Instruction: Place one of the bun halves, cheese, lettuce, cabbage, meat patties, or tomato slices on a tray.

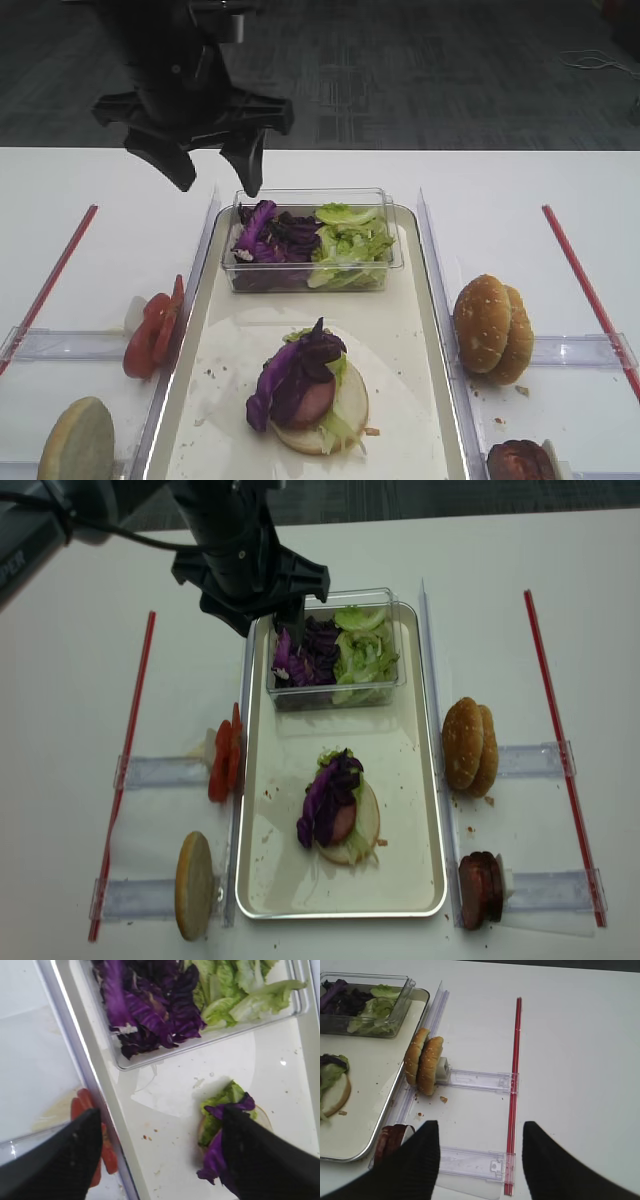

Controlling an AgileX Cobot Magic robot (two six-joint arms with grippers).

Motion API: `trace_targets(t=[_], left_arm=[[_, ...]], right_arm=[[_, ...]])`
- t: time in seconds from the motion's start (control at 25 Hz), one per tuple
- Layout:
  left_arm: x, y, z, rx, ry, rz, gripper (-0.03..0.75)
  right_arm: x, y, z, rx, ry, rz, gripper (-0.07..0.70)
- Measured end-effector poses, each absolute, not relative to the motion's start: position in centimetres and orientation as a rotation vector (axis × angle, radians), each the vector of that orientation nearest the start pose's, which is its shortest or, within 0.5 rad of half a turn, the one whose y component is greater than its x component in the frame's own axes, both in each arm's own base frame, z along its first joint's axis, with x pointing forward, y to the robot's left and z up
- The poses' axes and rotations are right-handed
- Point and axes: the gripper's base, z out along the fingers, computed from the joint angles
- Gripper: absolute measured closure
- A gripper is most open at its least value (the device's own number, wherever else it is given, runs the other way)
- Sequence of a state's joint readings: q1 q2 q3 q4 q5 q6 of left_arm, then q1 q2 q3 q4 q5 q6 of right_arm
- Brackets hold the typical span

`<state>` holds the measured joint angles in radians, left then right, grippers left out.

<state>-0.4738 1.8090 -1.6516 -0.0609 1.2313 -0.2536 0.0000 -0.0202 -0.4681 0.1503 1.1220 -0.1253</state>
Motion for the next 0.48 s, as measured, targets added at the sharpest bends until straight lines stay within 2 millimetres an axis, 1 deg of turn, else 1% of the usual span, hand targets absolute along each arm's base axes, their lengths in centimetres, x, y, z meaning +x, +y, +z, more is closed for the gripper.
trace_targets(t=[0.28,0.4,0.48], left_arm=[[35.2,-14.3,30.5,0.187,2.879,-0.132,0.213],[35.5,-13.7,30.5,0.160,2.880,-0.129,0.213],[35.5,-13.6,30.5,0.165,2.878,-0.119,0.213]], right_arm=[[-0.8,1.2,26.4,-0.144,2.104,0.107,0.244],[-0.8,1.2,26.4,-0.142,2.104,0.108,0.244],[-0.8,1.2,26.4,-0.142,2.104,0.108,0.244]])
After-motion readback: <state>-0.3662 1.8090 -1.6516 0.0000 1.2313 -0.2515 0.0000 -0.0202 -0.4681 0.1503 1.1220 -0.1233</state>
